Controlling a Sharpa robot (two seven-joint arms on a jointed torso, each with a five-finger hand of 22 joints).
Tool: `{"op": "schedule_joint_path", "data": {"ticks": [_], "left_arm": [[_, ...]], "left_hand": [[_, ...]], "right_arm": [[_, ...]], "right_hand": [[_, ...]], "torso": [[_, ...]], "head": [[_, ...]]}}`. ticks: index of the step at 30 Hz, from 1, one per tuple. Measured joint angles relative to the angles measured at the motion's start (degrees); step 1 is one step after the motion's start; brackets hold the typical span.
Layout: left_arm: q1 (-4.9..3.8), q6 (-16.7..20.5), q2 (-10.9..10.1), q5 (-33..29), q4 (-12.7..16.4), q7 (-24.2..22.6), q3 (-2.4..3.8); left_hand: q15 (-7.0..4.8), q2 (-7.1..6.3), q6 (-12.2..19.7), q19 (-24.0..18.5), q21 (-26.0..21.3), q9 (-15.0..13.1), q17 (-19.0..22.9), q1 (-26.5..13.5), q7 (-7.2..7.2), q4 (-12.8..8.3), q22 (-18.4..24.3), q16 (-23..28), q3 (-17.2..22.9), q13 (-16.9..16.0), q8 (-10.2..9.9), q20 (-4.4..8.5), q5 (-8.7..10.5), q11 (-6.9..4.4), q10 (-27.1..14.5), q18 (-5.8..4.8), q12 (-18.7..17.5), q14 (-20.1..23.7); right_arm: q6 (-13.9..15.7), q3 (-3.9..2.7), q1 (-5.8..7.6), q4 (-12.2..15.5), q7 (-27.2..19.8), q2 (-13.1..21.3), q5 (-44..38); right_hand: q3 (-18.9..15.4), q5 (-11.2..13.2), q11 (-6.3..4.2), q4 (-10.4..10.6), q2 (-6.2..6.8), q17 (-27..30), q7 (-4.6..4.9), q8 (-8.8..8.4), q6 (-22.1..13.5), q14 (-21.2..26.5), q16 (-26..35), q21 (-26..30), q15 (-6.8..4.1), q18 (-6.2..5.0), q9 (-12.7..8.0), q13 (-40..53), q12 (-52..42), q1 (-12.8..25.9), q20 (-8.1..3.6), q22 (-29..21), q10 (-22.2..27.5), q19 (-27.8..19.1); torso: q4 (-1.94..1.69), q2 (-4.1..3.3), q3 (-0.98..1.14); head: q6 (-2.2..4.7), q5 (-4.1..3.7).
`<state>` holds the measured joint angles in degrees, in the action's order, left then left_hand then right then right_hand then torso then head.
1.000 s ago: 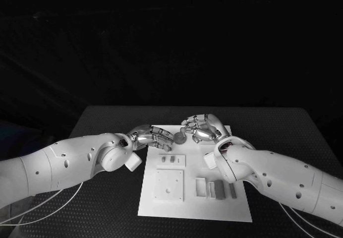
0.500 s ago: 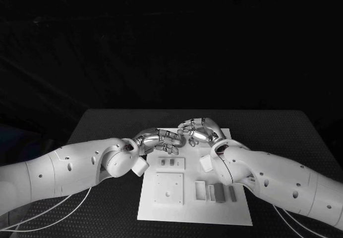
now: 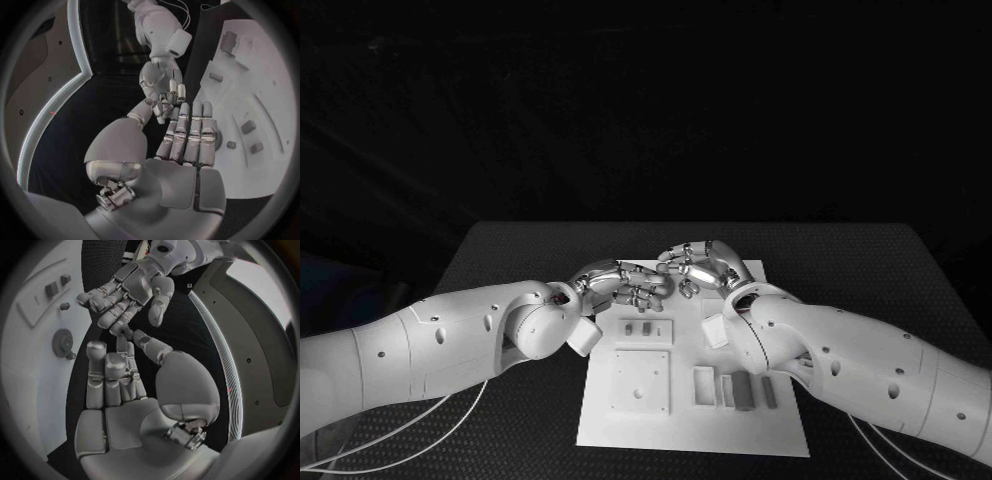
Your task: Assemble the parts on the task board
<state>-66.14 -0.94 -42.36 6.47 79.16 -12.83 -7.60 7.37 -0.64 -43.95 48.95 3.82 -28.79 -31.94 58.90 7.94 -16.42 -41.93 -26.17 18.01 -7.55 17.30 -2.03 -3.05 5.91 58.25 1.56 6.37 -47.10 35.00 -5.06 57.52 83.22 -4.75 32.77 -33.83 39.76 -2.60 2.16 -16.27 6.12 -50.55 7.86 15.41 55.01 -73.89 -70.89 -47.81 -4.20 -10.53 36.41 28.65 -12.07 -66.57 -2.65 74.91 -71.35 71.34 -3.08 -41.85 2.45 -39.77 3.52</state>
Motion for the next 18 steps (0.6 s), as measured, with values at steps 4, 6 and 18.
{"op": "schedule_joint_path", "data": {"ticks": [4, 6, 18], "left_arm": [[0.01, -0.1, 0.0, -0.2, -0.1, 0.0, -0.01], [0.01, -0.2, 0.1, -0.3, -0.1, 0.0, -0.02], [0.03, -0.3, 0.1, -0.5, -0.2, 0.1, -0.03]], "left_hand": [[-0.17, 0.87, -0.7, 0.2, 0.0, 0.0, -0.2, 0.9, -0.26, -0.2, 0.2, 0.2, 0.3, -0.1, 0.3, 0.20, 0.00, -0.18, 0.8, -0.27, 0.2, -0.2], [-0.21, 1.06, -1.0, 0.2, 0.0, 0.0, -0.3, 1.1, -0.18, -0.2, 0.3, 0.2, 0.6, -0.1, 0.3, 0.20, 0.00, 0.03, 1.1, -0.27, 0.3, -0.2], [-0.22, 2.46, -2.0, 0.4, 0.0, 0.4, -0.8, 2.5, -0.37, 0.1, 0.7, 0.5, 2.6, -0.1, 0.3, 0.40, 0.00, -0.03, 2.3, -0.29, 0.3, -0.6]], "right_arm": [[-0.1, -0.01, 0.00, 0.0, 0.0, 0.0, 0.2], [-0.1, -0.01, 0.01, 0.0, 0.0, -0.1, 0.3], [-0.3, -0.04, 0.02, 0.1, 0.0, -0.1, 0.6]], "right_hand": [[-0.2, 0.0, 0.00, -0.2, 0.00, 0.0, -0.10, 0.00, -0.1, 0.0, 0.0, 0.0, -0.01, 0.04, 0.0, 0.0, 0.1, 0.0, -0.04, 0.0, 0.0, 0.0], [-0.2, 0.0, 0.00, -0.2, 0.00, 0.0, -0.14, 0.00, 0.0, 0.0, 0.0, 0.0, -0.02, 0.06, 0.0, 0.0, 0.1, 0.0, -0.04, 0.0, 0.0, 0.0], [-0.2, 0.0, 0.07, -0.2, 0.00, 0.0, 0.01, 0.00, -0.2, 0.1, 0.0, 0.0, -0.10, 0.09, 0.0, 0.0, 0.2, 0.0, 0.05, 0.0, 0.1, -0.2]], "torso": [[-0.01, -0.01, -0.01], [-0.01, -0.01, -0.02], [-0.01, -0.03, -0.06]], "head": [[0.01, -0.03], [0.01, -0.03], [-0.03, -0.08]]}}
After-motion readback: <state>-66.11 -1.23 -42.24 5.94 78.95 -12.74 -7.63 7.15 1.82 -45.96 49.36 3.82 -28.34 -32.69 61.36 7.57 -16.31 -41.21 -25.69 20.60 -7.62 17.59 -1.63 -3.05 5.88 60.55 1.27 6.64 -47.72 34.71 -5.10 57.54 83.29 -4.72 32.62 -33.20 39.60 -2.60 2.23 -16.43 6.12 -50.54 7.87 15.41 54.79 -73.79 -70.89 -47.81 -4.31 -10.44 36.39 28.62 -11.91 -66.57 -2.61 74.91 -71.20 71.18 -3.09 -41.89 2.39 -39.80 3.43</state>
